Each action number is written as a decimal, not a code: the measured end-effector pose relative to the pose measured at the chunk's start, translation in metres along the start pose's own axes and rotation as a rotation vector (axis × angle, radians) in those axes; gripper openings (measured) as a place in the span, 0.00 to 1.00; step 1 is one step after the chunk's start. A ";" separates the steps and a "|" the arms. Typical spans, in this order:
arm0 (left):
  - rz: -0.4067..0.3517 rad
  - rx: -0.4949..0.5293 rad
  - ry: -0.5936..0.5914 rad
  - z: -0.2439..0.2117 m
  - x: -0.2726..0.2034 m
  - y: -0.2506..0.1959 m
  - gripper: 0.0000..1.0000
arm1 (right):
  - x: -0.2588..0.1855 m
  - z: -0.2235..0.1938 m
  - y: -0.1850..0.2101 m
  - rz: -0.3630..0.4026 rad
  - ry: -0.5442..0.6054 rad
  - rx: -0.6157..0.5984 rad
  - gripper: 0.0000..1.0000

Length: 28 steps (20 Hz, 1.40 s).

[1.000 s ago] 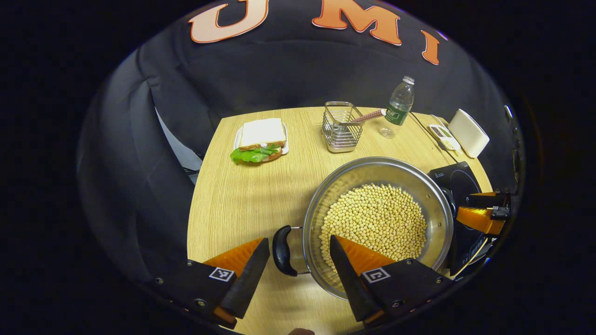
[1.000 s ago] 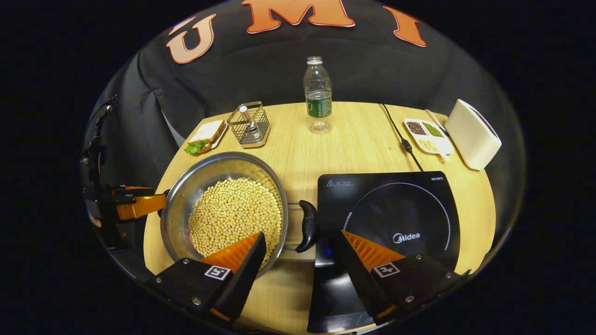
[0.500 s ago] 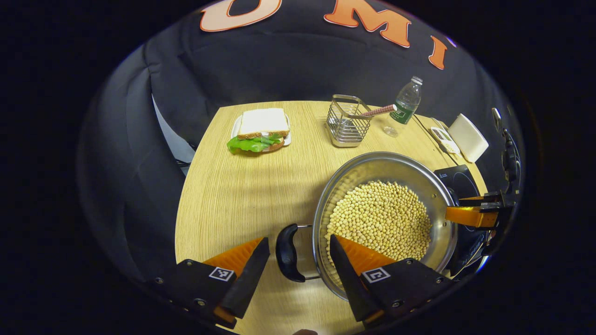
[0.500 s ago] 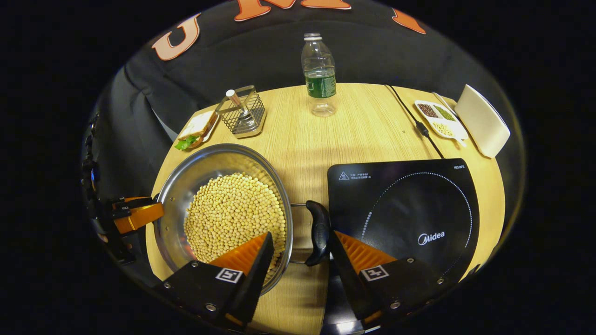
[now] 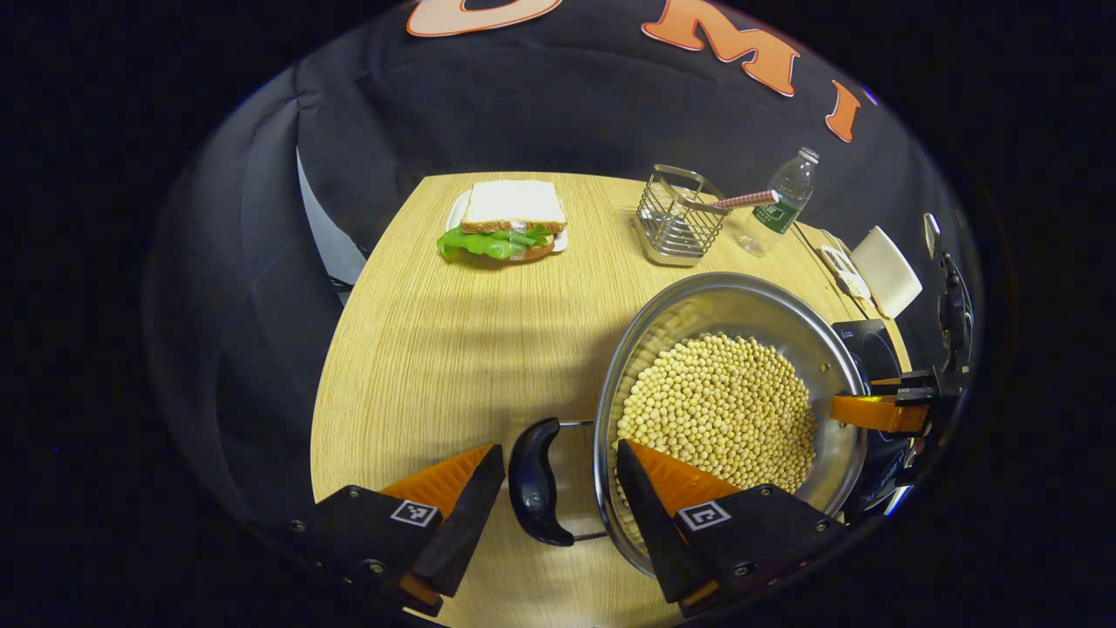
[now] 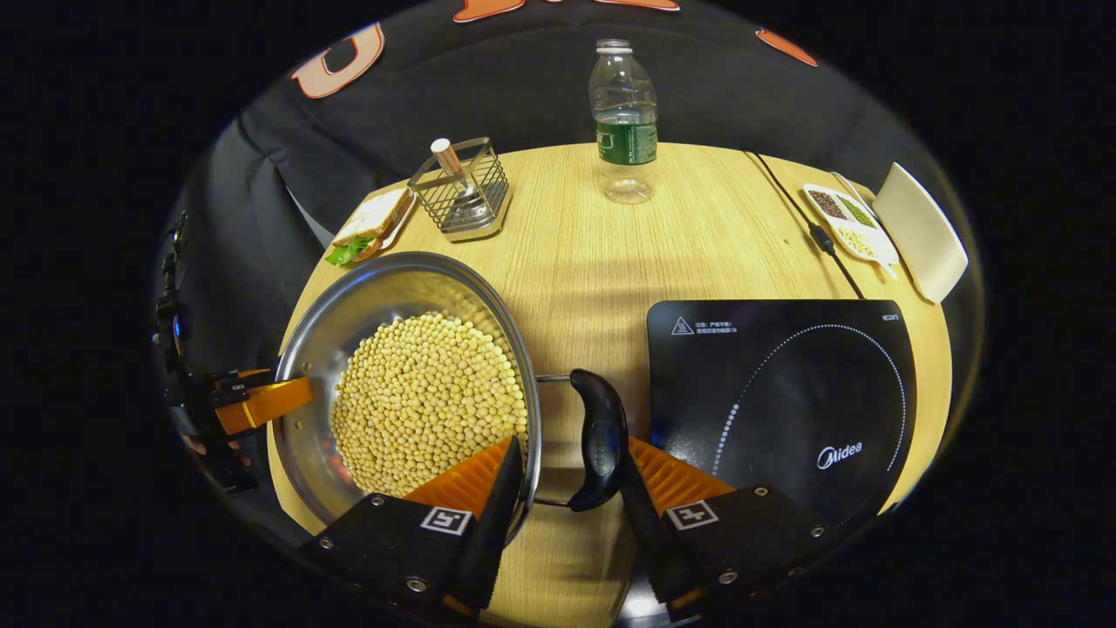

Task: First push the handle of the pot to place it horizontally, then grasp the pot with both hands and set it on the induction cooktop.

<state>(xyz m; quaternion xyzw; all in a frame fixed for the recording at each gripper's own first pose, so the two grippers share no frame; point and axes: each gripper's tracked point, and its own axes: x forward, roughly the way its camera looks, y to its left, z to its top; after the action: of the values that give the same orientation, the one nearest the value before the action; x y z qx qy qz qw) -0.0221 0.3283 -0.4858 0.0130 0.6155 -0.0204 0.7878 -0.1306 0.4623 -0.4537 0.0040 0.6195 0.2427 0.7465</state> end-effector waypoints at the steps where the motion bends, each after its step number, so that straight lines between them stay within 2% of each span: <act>1: -0.004 -0.007 0.004 -0.001 0.003 -0.003 0.84 | 0.003 0.000 -0.002 -0.010 0.002 -0.004 0.66; 5: 0.028 -0.010 -0.021 0.004 0.007 -0.001 0.85 | 0.016 -0.002 -0.001 -0.013 0.006 -0.001 0.64; 6: 0.055 -0.005 -0.037 0.007 0.012 0.004 0.84 | 0.018 -0.002 0.000 -0.013 0.003 -0.005 0.58; 7: 0.065 -0.006 -0.045 0.006 0.018 0.006 0.79 | 0.020 -0.002 0.001 -0.014 -0.002 -0.004 0.58; 8: 0.070 -0.015 -0.042 0.004 0.018 0.004 0.69 | 0.022 -0.001 0.002 -0.014 -0.007 0.008 0.59; 9: 0.074 -0.013 -0.063 0.005 0.015 0.004 0.65 | 0.022 -0.003 0.002 -0.012 -0.012 0.032 0.58; 11: 0.099 0.008 -0.114 0.009 0.016 0.006 0.67 | 0.023 -0.003 0.002 0.009 -0.022 0.102 0.60; 13: 0.122 0.026 -0.151 0.008 0.017 0.003 0.67 | 0.025 -0.003 0.005 0.029 -0.036 0.169 0.55; 21: 0.141 -0.005 -0.161 0.008 0.014 -0.002 0.64 | 0.028 0.003 0.008 0.028 -0.079 0.220 0.40; 22: 0.134 -0.022 -0.162 0.007 0.013 -0.003 0.60 | 0.027 0.003 0.008 0.026 -0.084 0.217 0.37; 23: 0.112 -0.036 -0.165 0.006 0.011 -0.010 0.60 | 0.026 -0.001 0.011 0.013 -0.085 0.196 0.35; 24: 0.118 -0.039 -0.167 0.005 0.012 -0.012 0.57 | 0.032 0.009 0.008 -0.029 -0.117 0.133 0.15; 25: 0.123 -0.029 -0.162 0.002 0.011 -0.011 0.55 | 0.030 0.008 0.001 -0.039 -0.114 0.047 0.12; 26: 0.114 -0.032 -0.180 0.008 0.011 -0.009 0.55 | 0.031 0.008 -0.005 -0.033 -0.117 0.016 0.13; 28: 0.104 -0.034 -0.168 0.005 0.010 -0.012 0.55 | 0.029 0.003 -0.011 -0.020 -0.112 0.068 0.14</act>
<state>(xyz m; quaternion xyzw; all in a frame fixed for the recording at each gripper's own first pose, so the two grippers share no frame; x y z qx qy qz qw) -0.0149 0.3154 -0.4943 0.0297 0.5460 0.0299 0.8367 -0.1203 0.4640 -0.4832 0.0370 0.5845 0.2133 0.7820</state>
